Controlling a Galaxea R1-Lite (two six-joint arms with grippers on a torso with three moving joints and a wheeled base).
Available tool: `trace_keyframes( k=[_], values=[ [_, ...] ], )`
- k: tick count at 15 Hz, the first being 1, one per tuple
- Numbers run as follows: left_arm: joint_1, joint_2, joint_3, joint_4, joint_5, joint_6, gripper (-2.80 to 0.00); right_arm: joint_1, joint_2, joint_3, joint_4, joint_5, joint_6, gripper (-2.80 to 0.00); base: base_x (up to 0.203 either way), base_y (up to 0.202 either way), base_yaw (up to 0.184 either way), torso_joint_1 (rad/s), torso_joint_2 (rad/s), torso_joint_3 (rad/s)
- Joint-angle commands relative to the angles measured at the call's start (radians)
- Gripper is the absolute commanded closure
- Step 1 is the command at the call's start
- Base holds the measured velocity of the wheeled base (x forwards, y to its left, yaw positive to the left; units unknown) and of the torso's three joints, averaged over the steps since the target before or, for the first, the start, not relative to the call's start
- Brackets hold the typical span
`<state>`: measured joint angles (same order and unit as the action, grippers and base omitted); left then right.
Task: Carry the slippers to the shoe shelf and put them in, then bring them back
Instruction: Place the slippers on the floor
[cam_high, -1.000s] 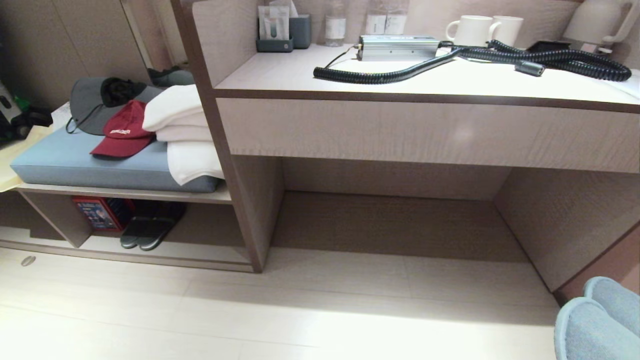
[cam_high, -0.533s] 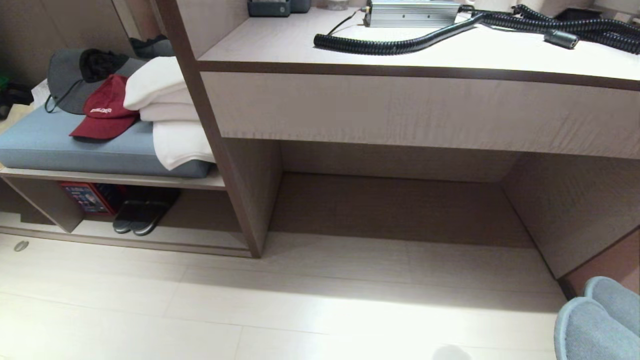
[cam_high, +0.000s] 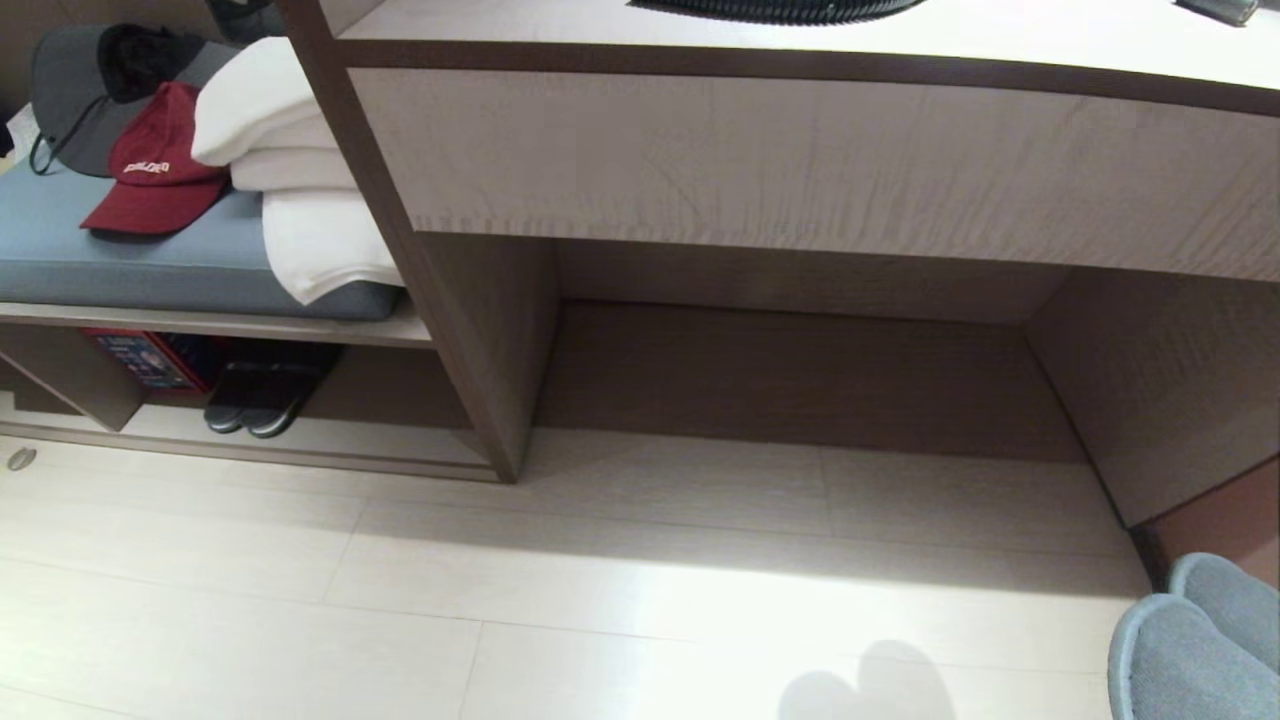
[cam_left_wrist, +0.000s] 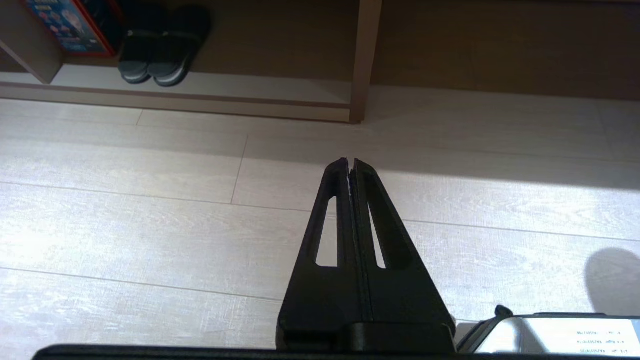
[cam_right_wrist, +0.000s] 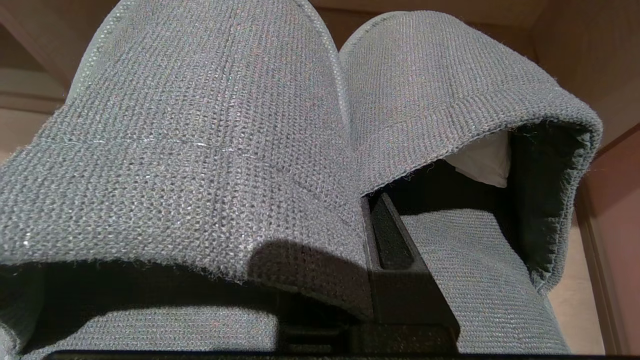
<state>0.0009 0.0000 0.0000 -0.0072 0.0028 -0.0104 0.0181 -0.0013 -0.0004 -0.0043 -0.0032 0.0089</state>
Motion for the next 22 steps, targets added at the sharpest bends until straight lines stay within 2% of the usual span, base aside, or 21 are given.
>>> trace_keyframes(
  k=[1, 22],
  values=[
    [-0.001, 0.0, 0.0, 0.0, 0.0, 0.0, 0.0, 0.0, 0.001, 0.002, 0.0, 0.0, 0.0, 0.0, 0.0, 0.0, 0.0, 0.011, 0.0, -0.201],
    [0.001, 0.0, 0.0, 0.0, 0.002, -0.005, 0.0, 0.0, 0.001, 0.0, 0.0, 0.0, 0.0, 0.0, 0.0, 0.0, 0.0, 0.001, 0.0, -0.198]
  ],
)
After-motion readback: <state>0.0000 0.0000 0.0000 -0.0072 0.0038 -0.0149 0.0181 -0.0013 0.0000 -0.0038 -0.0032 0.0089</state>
